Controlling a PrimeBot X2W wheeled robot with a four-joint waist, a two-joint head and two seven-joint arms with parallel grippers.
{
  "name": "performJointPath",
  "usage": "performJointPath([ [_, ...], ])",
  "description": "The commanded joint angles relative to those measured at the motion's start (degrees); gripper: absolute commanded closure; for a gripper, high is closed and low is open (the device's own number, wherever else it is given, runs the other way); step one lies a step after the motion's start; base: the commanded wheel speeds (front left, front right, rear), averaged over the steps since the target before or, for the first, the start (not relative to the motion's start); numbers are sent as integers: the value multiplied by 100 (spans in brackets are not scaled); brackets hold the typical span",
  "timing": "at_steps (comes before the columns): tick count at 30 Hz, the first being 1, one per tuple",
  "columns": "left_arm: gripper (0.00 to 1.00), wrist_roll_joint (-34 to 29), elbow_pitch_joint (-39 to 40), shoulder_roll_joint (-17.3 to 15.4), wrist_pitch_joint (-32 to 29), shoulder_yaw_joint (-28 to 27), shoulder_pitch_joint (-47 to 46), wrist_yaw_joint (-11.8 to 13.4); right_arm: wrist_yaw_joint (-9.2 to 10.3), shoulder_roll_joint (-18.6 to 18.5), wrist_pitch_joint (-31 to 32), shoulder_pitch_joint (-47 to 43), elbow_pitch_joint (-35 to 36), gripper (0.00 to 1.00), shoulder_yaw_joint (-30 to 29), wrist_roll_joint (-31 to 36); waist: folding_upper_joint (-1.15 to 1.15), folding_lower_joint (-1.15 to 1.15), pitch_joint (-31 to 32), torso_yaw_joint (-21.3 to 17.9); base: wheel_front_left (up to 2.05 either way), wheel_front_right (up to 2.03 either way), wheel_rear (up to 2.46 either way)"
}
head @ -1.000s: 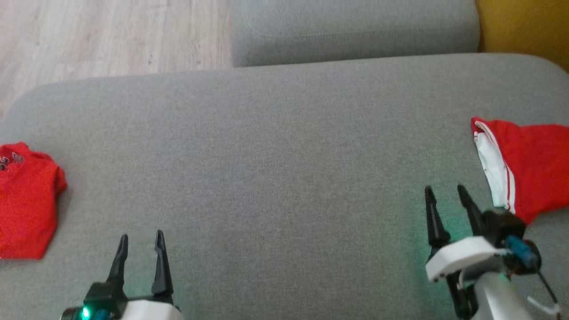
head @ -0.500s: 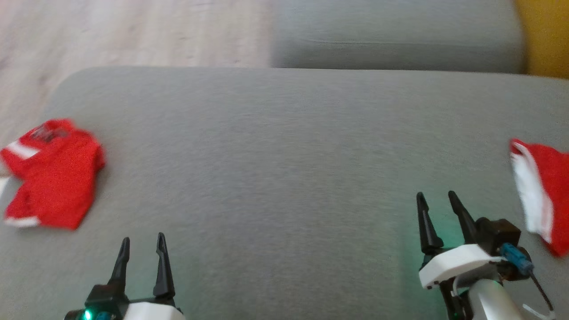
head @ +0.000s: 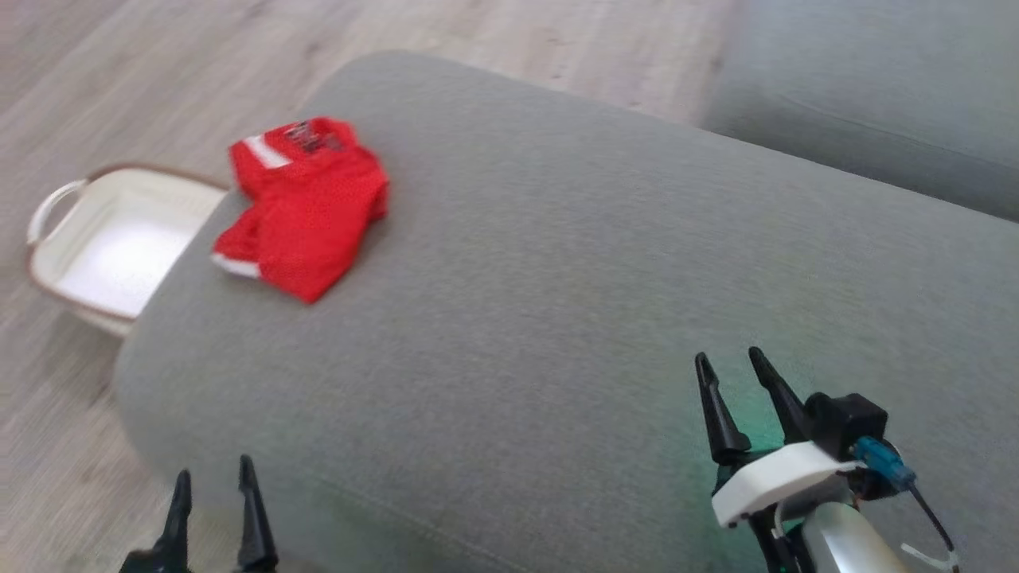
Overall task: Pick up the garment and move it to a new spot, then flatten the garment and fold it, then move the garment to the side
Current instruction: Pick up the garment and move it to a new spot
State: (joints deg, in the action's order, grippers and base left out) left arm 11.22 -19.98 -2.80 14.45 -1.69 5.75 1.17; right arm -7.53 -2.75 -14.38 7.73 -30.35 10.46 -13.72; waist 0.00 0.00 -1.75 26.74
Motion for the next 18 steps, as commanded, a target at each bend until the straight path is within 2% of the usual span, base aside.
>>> performJointPath([
  [1, 0, 68, 170, -8, 55, -234, -140, 0, 4, -13, -62, 252, 133, 0, 162, -60, 0, 0, -90, 262, 0, 0, 0],
  [4, 0, 188, 211, -8, 55, -392, -186, -39, 4, -13, -62, 292, 143, 0, 195, -56, 0, 0, -171, 270, 0, 0, 0],
  [10, 0, 248, 710, -31, 55, -1063, -591, -344, 4, -13, -62, 438, 245, 0, 172, 58, 0, 0, -535, 66, 0, 0, 0],
  [14, 0, 362, 765, -302, 55, -1471, -1185, -560, 4, -13, -62, 562, 342, 0, 77, 137, 0, 0, -841, -120, 0, 0, 0],
  [18, 0, 531, 248, -731, 55, -1585, -1952, -750, 4, -13, -62, 717, 454, 0, 23, 229, 0, 0, -1175, -357, 0, 0, 0],
])
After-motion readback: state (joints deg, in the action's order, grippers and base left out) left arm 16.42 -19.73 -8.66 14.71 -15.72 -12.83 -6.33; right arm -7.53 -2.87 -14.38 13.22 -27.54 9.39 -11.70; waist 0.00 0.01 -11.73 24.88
